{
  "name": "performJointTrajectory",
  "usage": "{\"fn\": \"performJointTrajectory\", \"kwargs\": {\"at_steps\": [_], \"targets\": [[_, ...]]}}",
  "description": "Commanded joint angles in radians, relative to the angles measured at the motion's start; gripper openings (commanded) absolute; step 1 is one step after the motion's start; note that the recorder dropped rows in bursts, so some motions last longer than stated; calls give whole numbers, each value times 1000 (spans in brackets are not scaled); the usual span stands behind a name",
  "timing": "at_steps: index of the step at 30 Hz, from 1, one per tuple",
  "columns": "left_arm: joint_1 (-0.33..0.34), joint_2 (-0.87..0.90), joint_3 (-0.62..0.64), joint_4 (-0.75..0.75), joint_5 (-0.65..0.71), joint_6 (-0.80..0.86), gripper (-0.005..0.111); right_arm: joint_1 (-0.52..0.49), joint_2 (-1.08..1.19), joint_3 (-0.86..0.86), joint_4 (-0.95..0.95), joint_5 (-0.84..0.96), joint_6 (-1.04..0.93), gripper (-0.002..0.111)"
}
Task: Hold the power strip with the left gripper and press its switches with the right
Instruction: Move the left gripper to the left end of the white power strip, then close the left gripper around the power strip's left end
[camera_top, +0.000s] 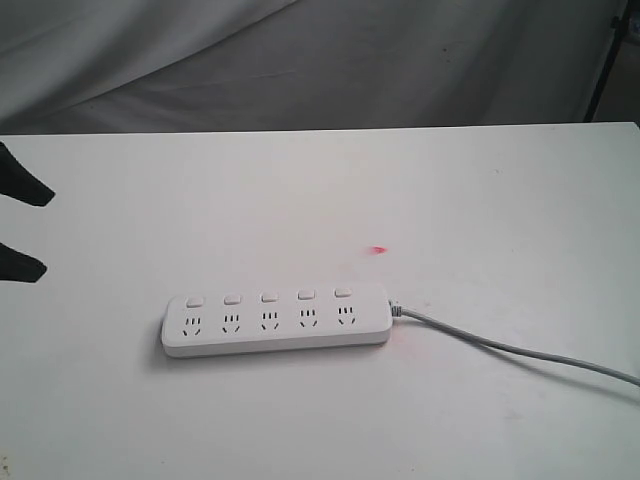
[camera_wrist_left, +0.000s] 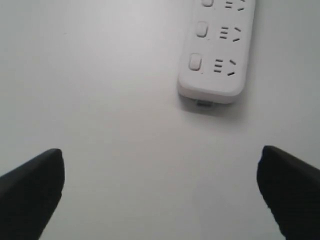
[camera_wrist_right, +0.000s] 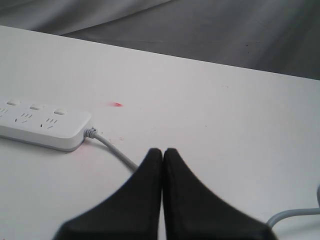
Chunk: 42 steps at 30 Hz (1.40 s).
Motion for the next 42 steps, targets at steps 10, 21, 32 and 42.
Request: {"fn": "performJointTrajectory", "kwargs": {"at_steps": [10,21,32,42], "targets": [[-164,15,116,-85,-81,111,97,-5,-5,4,2,-4,-1,0],[-235,171,116,-164,-155,145,97,-5,-5,4,2,-4,-1,0],[-276,257,115,-192,-204,145,97,-5,-5,4,2,-4,-1,0],[-313,266,115,-193,-263,145,97,-5,-5,4,2,-4,-1,0]]}}
